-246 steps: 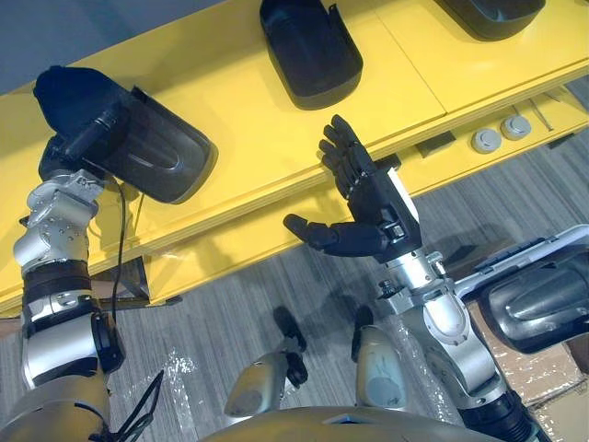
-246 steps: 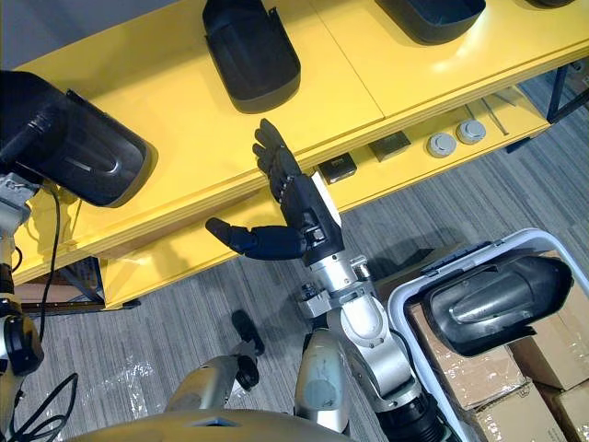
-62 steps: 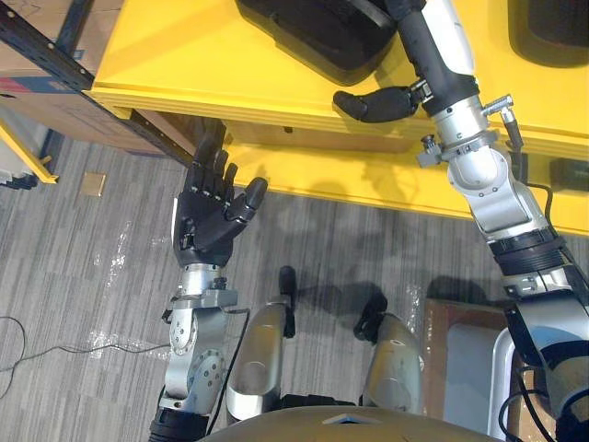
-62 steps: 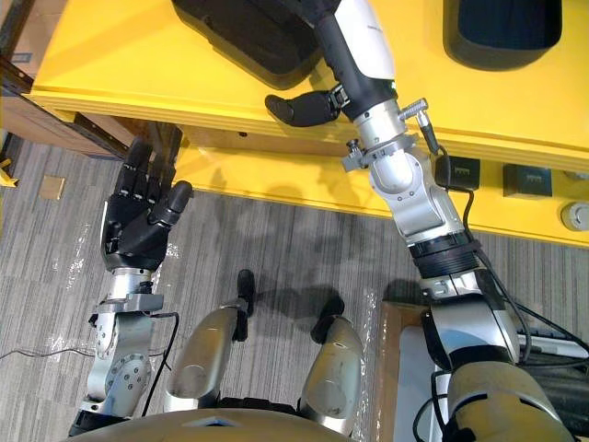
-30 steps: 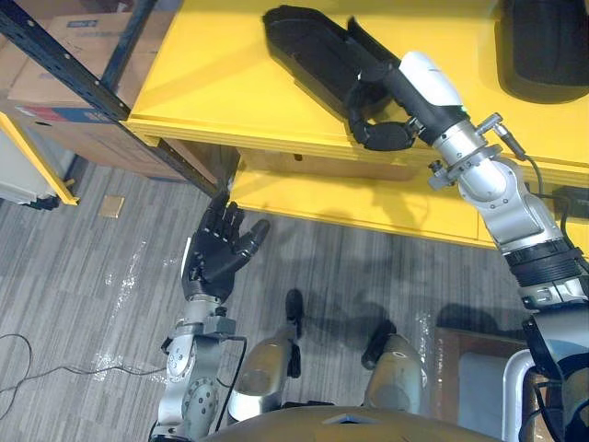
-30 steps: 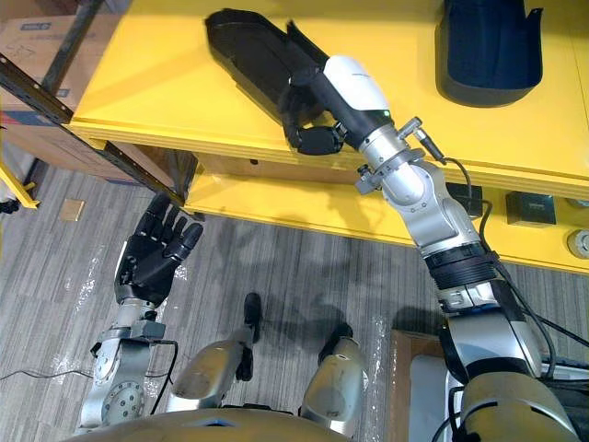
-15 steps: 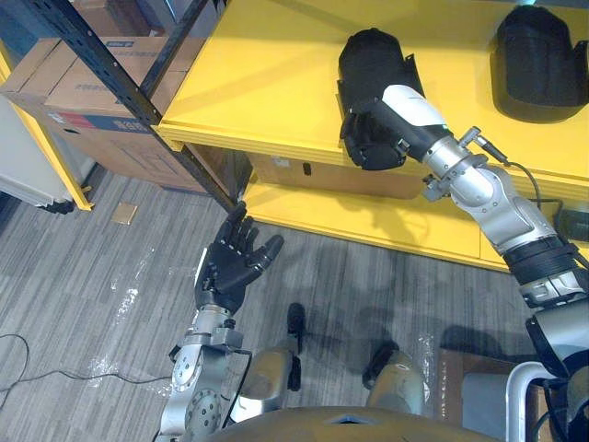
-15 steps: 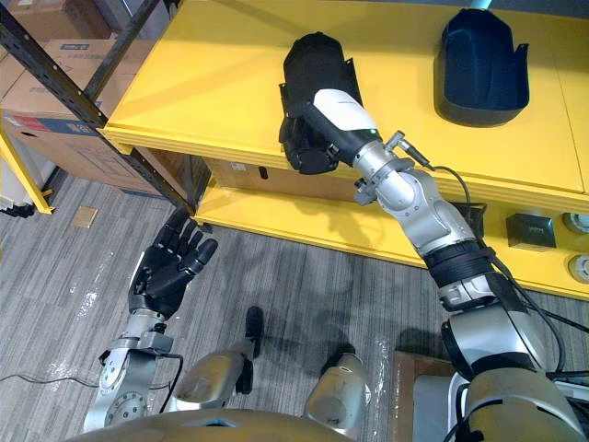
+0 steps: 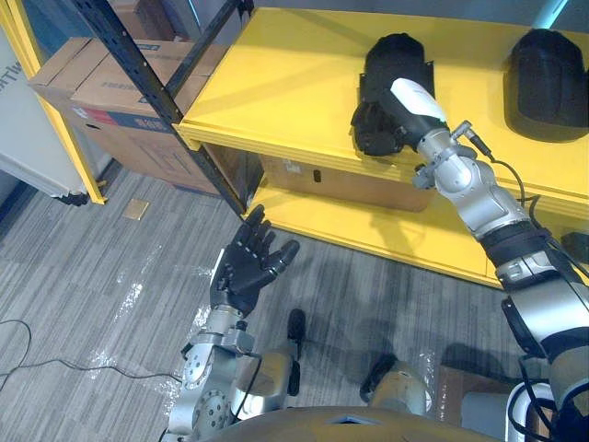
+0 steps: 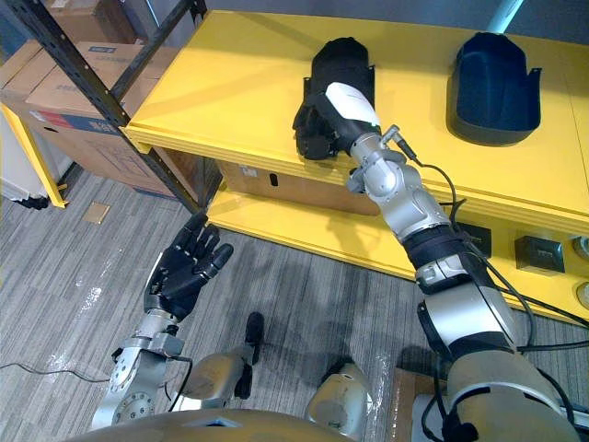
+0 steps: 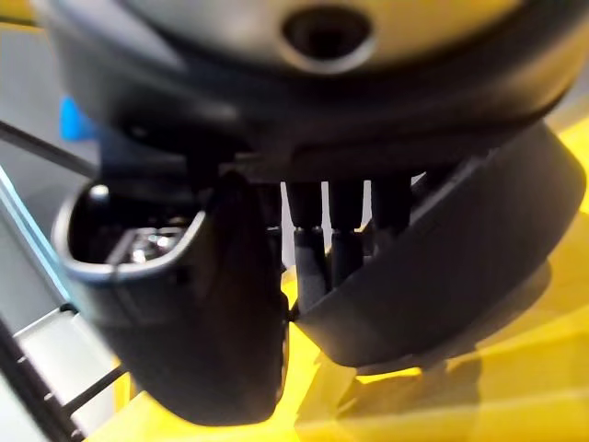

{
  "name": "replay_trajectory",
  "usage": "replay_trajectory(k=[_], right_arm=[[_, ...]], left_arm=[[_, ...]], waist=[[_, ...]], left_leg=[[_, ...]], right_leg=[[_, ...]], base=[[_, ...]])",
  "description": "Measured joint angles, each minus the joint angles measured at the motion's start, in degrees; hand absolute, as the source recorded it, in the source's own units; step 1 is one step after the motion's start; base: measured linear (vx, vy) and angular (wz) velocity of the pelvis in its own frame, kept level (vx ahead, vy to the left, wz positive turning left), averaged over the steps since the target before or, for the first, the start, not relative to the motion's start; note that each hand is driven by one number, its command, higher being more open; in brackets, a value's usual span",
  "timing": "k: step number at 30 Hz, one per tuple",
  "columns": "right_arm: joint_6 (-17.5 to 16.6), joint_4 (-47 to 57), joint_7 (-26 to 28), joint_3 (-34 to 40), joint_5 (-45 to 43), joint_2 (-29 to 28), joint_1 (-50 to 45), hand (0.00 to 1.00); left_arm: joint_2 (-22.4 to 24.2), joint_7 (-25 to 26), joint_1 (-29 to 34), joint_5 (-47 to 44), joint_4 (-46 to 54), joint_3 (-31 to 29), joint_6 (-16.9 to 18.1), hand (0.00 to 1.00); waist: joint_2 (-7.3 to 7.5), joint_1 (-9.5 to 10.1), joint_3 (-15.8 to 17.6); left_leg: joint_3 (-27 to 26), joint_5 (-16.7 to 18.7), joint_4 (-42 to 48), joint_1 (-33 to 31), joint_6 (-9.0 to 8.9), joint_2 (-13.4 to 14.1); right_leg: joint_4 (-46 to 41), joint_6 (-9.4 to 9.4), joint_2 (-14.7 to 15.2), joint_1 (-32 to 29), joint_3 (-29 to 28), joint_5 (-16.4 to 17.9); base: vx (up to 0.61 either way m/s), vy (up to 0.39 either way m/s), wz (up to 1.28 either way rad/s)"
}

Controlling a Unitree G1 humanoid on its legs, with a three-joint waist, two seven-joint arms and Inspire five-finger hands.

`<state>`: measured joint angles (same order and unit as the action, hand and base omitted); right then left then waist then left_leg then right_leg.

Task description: Walk over and take three plastic housings, then place them on the shelf

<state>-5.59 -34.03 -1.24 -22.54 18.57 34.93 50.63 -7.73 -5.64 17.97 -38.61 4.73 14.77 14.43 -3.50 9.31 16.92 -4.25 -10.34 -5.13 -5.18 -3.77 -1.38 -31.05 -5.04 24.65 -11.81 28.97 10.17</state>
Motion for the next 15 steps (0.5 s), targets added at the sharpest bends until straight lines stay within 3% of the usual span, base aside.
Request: replay_trajectory(k=[8, 15], right_arm=[[7.6, -2.8, -2.3, 2.9, -2.1, -4.0, 2.3, 0.00], [8.5, -4.2, -2.5, 2.9, -2.1, -4.4, 4.3, 0.00]], left_arm=[[0.1, 1.9, -0.2, 0.0, 0.0, 1.1, -1.0, 1.00], [0.6, 2.6, -0.6, 0.0, 0.0, 1.4, -1.1, 1.00]], waist=[[-0.03, -0.02, 0.0], [-0.14, -0.22, 0.1]], left_leg=[[0.1, -0.1, 0.0, 0.0, -0.16, 0.0], [-0.2, -0.1, 0.0, -0.2, -0.21, 0.0]], right_leg=[[-0.3, 0.21, 0.0, -0.3, -0.2, 0.1], [-0.6, 0.20, 0.0, -1.0, -0.8, 0.2]], base=[[-0.01, -0.073, -0.01], [0.00, -0.077, -0.03]])
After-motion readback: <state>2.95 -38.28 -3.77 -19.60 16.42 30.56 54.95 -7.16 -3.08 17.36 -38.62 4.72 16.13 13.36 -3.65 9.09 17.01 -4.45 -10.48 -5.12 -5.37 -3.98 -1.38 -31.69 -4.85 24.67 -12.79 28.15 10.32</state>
